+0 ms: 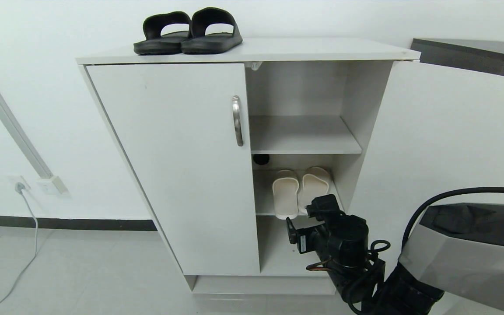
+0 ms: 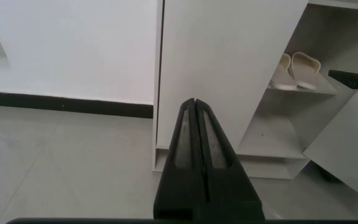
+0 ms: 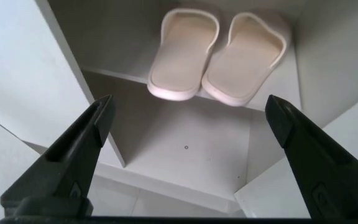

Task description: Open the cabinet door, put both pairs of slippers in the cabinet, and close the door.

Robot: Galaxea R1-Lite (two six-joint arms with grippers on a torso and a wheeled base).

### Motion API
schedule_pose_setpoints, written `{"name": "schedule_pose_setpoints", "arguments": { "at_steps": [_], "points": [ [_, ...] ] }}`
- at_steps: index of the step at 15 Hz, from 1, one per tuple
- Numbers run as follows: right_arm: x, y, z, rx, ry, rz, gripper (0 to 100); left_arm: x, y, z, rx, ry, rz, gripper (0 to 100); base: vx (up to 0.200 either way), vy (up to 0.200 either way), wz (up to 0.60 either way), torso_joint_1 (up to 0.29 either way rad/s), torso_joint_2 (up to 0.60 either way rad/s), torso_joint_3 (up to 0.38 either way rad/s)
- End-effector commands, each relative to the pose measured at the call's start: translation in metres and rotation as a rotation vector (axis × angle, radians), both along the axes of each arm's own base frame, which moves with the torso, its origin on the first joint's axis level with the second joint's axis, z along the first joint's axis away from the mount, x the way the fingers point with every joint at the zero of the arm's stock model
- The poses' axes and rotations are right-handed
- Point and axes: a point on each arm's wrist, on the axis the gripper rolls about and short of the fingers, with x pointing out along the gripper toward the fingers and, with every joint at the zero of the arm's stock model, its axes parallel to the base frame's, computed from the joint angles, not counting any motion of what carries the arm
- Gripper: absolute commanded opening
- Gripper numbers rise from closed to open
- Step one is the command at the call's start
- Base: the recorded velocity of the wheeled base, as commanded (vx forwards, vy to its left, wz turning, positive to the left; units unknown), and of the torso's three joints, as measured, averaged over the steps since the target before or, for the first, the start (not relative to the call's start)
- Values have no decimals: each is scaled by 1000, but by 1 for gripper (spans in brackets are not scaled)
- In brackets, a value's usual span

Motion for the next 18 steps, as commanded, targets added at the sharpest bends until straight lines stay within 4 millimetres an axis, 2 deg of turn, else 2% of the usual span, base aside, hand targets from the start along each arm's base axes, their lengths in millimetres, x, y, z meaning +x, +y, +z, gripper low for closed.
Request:
{"name": "schedule_pose_setpoints", "arguments": {
  "at_steps": [1,10,18],
  "points": [
    [0,0,-1,-2,1,0,100,0,0,0,-1,1,0,0,0,0,0,2,-7,163],
    [0,1,-1,0,-1,0,100,0,0,0,4,1,2,0,0,0,0,1,0,11],
    [0,1,0,1,-5,1,100,0,0,0,4,1,2,0,0,200,0,3,1,6]
  ]
}}
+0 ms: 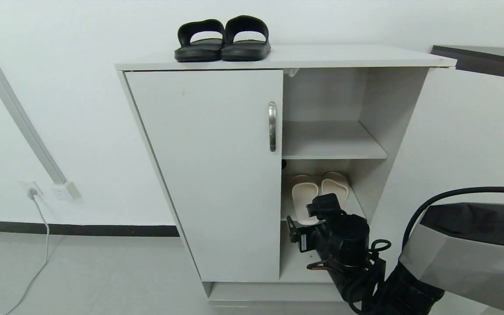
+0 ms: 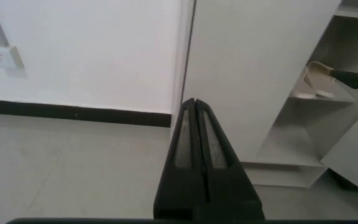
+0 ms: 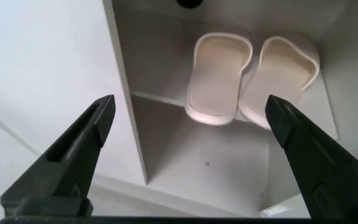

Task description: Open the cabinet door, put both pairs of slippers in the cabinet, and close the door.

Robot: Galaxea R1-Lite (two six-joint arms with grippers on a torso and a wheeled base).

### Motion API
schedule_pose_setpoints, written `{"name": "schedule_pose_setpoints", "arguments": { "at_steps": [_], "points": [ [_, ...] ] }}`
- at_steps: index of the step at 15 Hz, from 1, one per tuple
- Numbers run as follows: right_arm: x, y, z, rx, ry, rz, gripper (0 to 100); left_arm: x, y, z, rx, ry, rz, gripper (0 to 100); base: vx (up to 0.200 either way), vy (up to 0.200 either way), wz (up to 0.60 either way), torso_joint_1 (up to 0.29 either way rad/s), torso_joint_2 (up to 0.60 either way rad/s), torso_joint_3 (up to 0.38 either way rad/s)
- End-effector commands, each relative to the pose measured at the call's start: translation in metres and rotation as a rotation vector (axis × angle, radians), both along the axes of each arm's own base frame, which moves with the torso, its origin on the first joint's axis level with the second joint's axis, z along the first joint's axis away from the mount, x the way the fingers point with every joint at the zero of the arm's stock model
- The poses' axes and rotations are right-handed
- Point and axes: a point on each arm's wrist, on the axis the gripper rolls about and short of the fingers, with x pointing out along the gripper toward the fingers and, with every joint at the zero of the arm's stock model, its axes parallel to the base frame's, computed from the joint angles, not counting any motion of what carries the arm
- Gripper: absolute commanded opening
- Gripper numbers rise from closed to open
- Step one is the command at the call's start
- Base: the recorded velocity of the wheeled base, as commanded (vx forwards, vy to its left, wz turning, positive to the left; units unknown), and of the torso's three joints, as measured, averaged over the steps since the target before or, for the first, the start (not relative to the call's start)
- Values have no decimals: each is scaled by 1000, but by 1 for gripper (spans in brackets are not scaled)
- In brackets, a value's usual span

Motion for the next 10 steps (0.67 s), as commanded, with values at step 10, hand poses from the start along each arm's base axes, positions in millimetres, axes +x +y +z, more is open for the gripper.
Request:
{"name": "schedule_pose_setpoints", "arguments": {
  "at_steps": [10],
  "points": [
    [-1,-1,-2,-15,6,1,100,0,0,0,0,1,0,0,0,160,0,2,0,2]
  ]
}}
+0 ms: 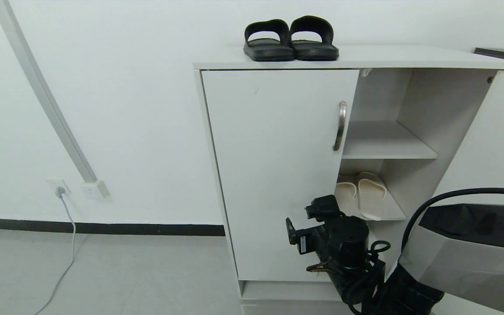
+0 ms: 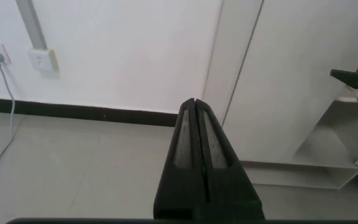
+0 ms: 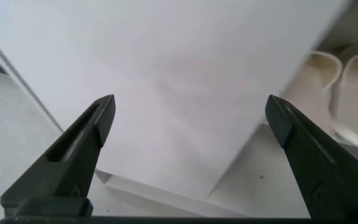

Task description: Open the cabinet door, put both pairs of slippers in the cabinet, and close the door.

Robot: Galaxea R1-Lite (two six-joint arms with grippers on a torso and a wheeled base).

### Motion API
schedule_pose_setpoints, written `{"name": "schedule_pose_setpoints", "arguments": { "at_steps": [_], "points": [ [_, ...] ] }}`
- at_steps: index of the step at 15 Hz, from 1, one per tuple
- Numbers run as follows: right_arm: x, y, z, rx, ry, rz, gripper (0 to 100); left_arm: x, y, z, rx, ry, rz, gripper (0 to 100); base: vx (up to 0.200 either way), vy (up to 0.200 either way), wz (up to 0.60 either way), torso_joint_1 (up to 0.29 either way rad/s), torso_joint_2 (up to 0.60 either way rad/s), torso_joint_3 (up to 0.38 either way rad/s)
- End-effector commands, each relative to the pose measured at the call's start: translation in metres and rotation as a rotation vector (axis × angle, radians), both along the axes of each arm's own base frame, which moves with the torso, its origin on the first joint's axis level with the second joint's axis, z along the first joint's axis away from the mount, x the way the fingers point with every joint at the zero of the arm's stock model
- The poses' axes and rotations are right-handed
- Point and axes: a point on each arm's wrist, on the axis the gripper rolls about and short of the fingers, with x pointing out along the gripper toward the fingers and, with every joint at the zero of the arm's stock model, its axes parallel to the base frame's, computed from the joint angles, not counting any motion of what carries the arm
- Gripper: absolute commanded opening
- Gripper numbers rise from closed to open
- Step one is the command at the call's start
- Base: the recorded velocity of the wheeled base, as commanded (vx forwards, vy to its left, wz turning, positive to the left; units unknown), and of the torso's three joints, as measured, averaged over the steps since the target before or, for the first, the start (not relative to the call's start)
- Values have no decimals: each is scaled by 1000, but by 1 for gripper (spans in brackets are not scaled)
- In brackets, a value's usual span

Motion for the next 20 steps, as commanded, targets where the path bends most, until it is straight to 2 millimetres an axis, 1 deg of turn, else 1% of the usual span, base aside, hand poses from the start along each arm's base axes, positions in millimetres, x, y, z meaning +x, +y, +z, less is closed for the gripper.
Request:
{"name": "schedule_pose_setpoints", "arguments": {
  "at_steps": [1,4,7,15,17,20],
  "points": [
    [0,-2,-2,-8,-7,-5,100,0,0,0,0,1,2,0,0,0,0,0,0,0],
    [2,-8,-4,-28,-45,-4,100,0,0,0,0,1,2,0,0,0,0,0,0,0],
    [2,-8,-8,-43,-49,8,100,0,0,0,3,1,2,0,0,0,0,0,0,0],
    [2,-7,-7,-34,-61,23,100,0,0,0,1,1,2,0,0,0,0,0,0,0],
    [2,-7,-7,-37,-61,23,100,0,0,0,1,1,2,0,0,0,0,5,-166,-171],
    [1,-6,-7,-36,-63,25,100,0,0,0,1,1,2,0,0,0,0,30,-277,-343]
  ]
}}
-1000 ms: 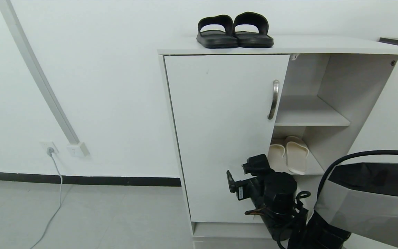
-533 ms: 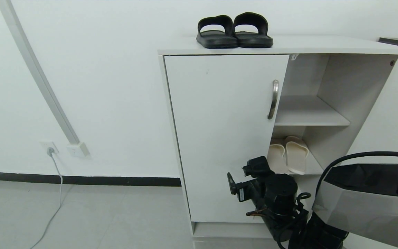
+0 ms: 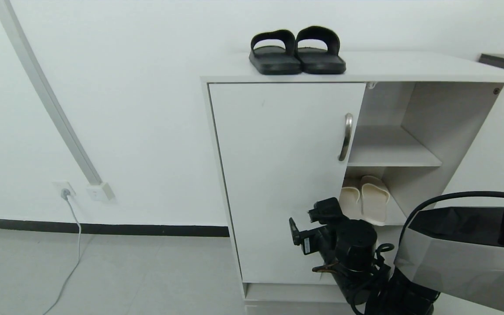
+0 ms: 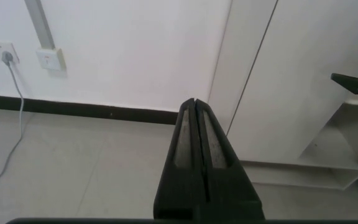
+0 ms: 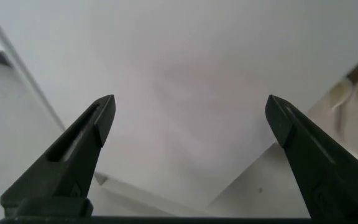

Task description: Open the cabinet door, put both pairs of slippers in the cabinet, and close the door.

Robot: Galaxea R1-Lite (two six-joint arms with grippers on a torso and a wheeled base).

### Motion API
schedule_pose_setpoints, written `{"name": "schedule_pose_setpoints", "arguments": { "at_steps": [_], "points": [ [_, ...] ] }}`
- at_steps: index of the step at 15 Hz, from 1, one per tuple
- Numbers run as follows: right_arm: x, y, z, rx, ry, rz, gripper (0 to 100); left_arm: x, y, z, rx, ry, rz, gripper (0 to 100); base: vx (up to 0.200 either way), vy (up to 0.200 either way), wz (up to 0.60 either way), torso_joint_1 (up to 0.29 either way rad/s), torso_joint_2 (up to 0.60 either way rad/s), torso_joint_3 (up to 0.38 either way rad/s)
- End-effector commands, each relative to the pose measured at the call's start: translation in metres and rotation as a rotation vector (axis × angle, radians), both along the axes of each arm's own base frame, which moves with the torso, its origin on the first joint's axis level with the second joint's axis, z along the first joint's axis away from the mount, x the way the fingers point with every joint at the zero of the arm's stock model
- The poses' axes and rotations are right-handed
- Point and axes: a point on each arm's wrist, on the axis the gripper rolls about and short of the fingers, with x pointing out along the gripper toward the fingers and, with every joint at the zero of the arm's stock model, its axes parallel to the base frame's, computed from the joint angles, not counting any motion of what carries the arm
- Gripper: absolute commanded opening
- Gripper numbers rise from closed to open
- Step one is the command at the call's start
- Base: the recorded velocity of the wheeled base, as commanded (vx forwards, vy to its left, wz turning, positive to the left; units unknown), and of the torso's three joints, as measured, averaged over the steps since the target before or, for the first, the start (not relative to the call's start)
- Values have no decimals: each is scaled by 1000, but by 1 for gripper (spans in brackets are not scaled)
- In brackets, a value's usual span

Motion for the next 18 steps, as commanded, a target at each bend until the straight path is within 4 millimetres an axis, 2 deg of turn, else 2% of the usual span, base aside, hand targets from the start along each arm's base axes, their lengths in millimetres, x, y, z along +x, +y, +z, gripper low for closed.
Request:
{"name": "schedule_pose_setpoints", "arguments": {
  "at_steps": [1,7,18],
  "points": [
    [-1,1,0,-2,0,5,100,0,0,0,-1,1,0,0,0,0,0,36,-530,-359],
    [-1,1,0,-5,-2,6,100,0,0,0,-2,1,1,0,0,0,0,99,-469,-347],
    [-1,1,-1,-6,-1,6,100,0,0,0,-2,1,0,0,0,0,0,172,-485,-316]
  ]
}}
